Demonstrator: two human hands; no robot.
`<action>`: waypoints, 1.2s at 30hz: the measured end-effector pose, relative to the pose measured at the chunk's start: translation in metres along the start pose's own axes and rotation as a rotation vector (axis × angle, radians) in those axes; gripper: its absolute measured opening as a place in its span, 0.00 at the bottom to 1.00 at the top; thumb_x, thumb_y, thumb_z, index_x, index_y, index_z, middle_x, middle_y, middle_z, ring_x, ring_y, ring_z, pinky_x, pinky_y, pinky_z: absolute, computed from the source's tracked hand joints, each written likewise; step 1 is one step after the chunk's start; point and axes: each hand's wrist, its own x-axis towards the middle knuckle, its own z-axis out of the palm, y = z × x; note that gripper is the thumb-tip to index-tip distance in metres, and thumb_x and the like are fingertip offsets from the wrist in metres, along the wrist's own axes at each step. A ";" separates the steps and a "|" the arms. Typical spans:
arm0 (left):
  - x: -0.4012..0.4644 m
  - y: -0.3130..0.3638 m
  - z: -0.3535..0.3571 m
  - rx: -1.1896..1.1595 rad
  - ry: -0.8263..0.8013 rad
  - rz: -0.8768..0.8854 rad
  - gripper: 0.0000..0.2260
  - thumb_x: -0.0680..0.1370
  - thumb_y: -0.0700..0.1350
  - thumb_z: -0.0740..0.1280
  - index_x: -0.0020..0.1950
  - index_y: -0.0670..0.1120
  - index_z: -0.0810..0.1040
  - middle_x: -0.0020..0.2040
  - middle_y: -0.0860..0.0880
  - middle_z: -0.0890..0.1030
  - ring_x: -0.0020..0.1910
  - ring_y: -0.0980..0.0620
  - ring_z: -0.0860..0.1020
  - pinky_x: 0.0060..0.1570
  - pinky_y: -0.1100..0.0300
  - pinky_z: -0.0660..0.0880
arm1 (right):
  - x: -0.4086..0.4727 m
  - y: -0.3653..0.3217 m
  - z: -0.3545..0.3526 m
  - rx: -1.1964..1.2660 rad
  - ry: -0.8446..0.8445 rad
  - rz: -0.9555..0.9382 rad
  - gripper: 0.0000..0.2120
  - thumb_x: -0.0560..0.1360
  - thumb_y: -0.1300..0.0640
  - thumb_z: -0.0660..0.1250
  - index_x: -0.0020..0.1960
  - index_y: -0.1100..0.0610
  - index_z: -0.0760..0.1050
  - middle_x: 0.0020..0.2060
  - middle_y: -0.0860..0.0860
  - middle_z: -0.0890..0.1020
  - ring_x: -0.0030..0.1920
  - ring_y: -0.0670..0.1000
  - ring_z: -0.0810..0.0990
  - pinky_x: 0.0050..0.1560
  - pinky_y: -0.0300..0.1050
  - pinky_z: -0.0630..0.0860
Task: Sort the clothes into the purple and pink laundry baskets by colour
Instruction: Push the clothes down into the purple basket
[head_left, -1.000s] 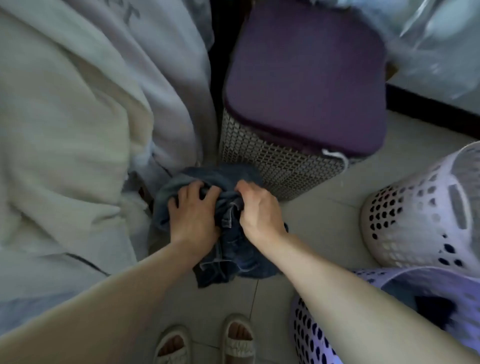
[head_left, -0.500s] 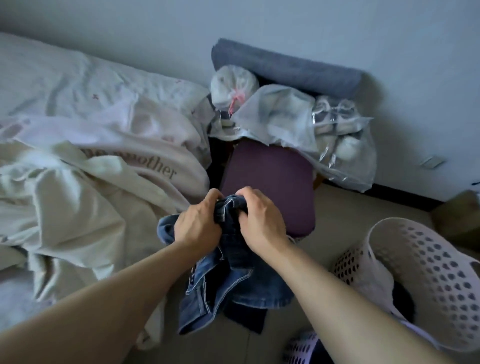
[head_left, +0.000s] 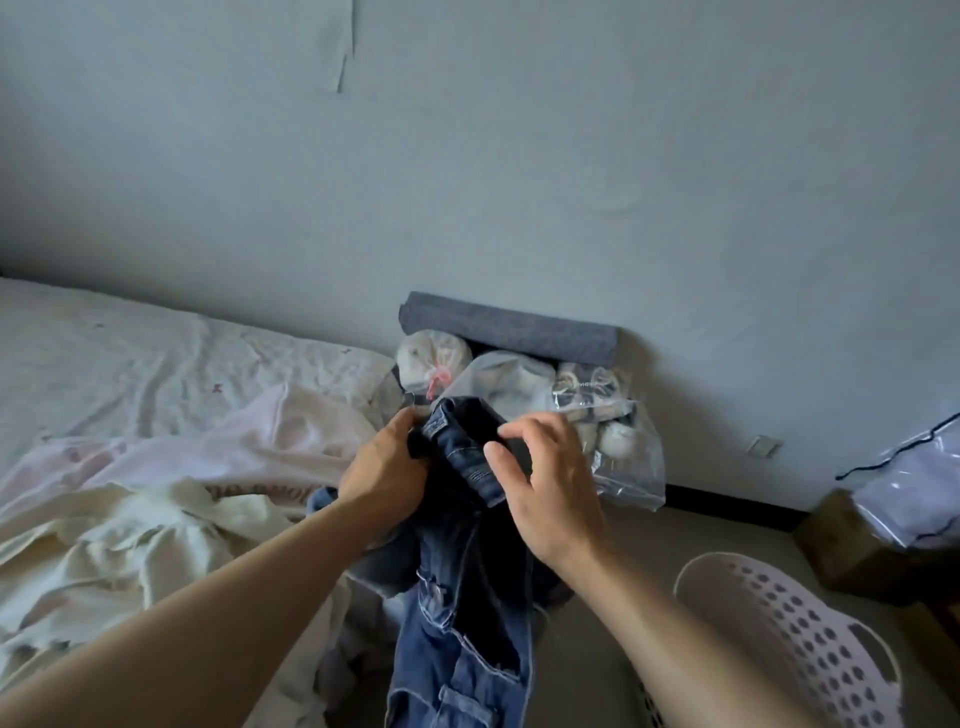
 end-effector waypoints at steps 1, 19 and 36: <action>0.000 0.010 -0.008 -0.006 0.017 -0.010 0.05 0.78 0.43 0.62 0.52 0.49 0.73 0.50 0.42 0.80 0.50 0.41 0.78 0.48 0.52 0.73 | 0.002 -0.005 -0.012 0.002 -0.054 -0.010 0.25 0.71 0.39 0.60 0.54 0.58 0.77 0.51 0.52 0.75 0.55 0.53 0.74 0.58 0.39 0.67; -0.043 0.143 -0.072 0.178 0.260 -0.058 0.15 0.78 0.59 0.60 0.53 0.48 0.71 0.51 0.43 0.80 0.53 0.41 0.77 0.51 0.51 0.73 | 0.100 -0.058 -0.136 0.671 -0.125 0.153 0.20 0.77 0.54 0.66 0.29 0.53 0.63 0.23 0.45 0.63 0.24 0.44 0.61 0.28 0.40 0.59; -0.063 0.214 -0.161 -0.019 0.287 0.249 0.12 0.70 0.39 0.74 0.41 0.49 0.71 0.35 0.53 0.74 0.35 0.54 0.73 0.35 0.61 0.68 | 0.121 -0.141 -0.193 0.652 -0.212 -0.107 0.16 0.78 0.51 0.64 0.36 0.59 0.70 0.31 0.54 0.67 0.33 0.50 0.66 0.35 0.42 0.63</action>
